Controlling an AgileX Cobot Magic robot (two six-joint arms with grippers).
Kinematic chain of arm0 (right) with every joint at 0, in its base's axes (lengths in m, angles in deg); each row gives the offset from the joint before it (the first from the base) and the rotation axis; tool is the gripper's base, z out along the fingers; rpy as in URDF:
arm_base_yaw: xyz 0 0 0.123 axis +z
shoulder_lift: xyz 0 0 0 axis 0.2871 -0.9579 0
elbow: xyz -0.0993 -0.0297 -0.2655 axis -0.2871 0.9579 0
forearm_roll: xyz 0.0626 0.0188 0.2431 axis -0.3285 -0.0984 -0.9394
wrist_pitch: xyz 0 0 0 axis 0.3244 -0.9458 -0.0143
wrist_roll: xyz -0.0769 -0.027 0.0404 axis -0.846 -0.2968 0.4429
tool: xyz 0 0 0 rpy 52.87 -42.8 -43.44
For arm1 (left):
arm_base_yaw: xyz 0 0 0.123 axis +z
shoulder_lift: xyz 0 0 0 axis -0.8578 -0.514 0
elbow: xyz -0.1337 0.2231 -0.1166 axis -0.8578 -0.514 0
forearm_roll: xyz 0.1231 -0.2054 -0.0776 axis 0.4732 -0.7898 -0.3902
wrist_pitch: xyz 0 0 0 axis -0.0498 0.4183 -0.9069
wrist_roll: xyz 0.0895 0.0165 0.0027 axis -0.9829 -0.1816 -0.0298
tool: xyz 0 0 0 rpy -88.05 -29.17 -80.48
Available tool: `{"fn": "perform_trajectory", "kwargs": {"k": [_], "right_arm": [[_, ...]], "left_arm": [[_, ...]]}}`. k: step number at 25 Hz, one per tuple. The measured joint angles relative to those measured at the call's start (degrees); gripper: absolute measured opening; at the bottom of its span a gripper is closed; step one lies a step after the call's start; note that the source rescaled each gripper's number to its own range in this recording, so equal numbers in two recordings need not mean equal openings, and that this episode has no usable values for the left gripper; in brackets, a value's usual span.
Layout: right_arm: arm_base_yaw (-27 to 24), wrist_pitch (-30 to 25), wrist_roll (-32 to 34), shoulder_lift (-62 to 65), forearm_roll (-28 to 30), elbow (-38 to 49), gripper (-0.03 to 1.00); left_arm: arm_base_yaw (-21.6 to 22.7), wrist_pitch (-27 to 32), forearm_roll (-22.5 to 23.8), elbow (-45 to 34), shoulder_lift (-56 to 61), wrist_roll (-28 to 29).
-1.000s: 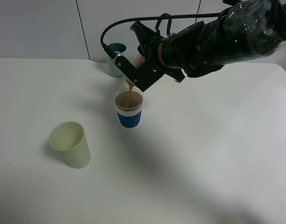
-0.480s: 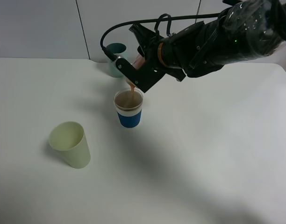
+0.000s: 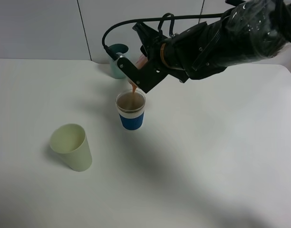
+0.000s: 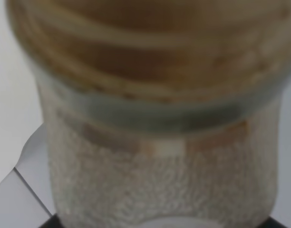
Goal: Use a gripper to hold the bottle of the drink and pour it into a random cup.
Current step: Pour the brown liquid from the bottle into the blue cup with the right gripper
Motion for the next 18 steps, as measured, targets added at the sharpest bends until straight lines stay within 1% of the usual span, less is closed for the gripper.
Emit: {"fn": "perform_trajectory", "kwargs": {"k": [4,9,18], "right_arm": [[0.5,-1.0,0.2,0.0,0.0,0.0,0.00],[1.1,-4.2,0.3,0.0,-0.1,0.0,0.00],[2.2,-5.8,0.2,0.0,0.0,0.0,0.00]], "left_arm": [[0.0,0.0,0.0,0.0,0.0,0.0],[0.0,0.0,0.0,0.0,0.0,0.0],[0.0,0.0,0.0,0.0,0.0,0.0]]}}
